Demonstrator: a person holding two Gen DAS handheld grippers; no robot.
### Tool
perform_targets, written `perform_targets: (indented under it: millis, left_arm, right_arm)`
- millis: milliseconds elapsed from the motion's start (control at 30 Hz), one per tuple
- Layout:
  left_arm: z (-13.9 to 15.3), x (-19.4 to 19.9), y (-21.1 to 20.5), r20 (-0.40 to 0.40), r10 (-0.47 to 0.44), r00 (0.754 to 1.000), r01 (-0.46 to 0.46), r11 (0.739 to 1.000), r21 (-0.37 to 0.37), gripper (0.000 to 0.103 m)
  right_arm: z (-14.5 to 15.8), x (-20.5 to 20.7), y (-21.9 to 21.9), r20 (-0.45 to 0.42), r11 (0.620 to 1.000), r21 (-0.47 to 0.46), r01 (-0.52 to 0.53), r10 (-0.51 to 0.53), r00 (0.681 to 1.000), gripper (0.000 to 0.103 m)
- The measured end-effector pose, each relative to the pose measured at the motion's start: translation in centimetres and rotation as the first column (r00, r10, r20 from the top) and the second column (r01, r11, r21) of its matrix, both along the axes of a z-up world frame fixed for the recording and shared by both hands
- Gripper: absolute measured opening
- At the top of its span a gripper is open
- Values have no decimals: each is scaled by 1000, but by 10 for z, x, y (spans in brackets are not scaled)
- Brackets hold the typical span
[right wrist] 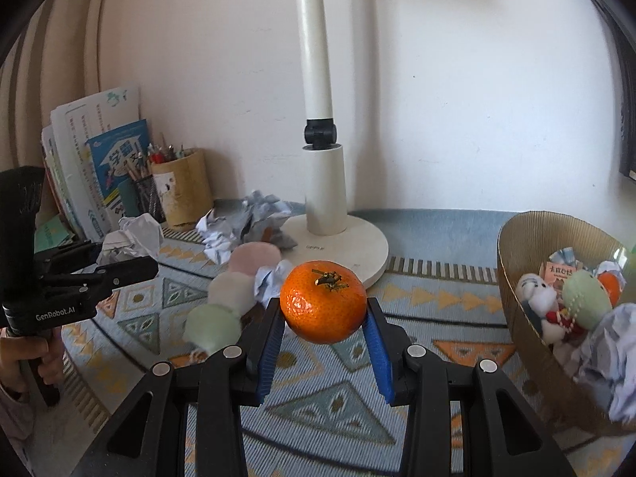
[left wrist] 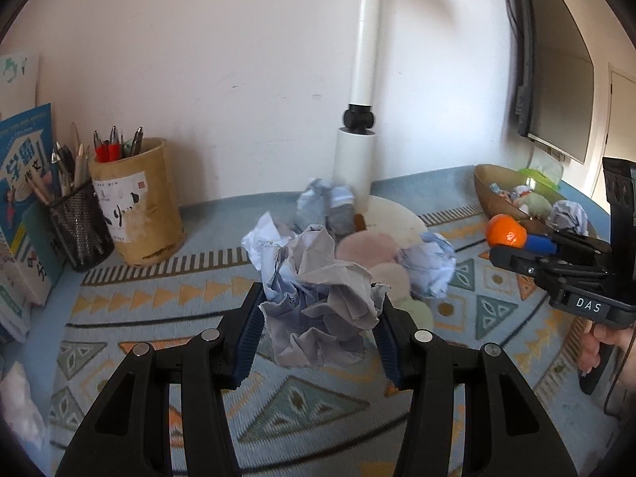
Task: Organize objects
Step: 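Grasp a paper ball with the left tool while the right tool grasps the orange, then carry the paper ball and orange over the woven bowl and release both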
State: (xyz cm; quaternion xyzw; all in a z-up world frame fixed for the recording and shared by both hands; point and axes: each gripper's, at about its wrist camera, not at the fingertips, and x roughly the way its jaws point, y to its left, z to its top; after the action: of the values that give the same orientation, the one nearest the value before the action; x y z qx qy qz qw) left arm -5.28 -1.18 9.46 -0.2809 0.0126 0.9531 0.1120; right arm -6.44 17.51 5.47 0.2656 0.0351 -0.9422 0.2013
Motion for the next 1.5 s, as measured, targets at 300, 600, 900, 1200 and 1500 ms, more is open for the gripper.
perform_targets:
  millis: [300,600,900,1200,1500]
  left_arm:
    - [18,11,31,0,-37,999,37,997,-72,50]
    - [54,-11,53,24,28,999,-27,999,-44,50]
    - [83,-33,93,36,16,999,-17,999,31,50]
    - [109,-55,180,-6,-121,993,121,993,4,50]
    - [111,-74,270,-7,-263,965,263,965,-7,50]
  right_arm:
    - [-3,15,4,70,1000,-2,-14,14,997,39]
    - [47,9,46,89,990,-126,63,-52,995,39]
    - [108,-1,101,40,979,-154,137,-133,990,39]
    - [129,-17,172,54,951,-159,263,-258,965,39]
    - [136,-34,229,68,929,-108,353,-348,935,39]
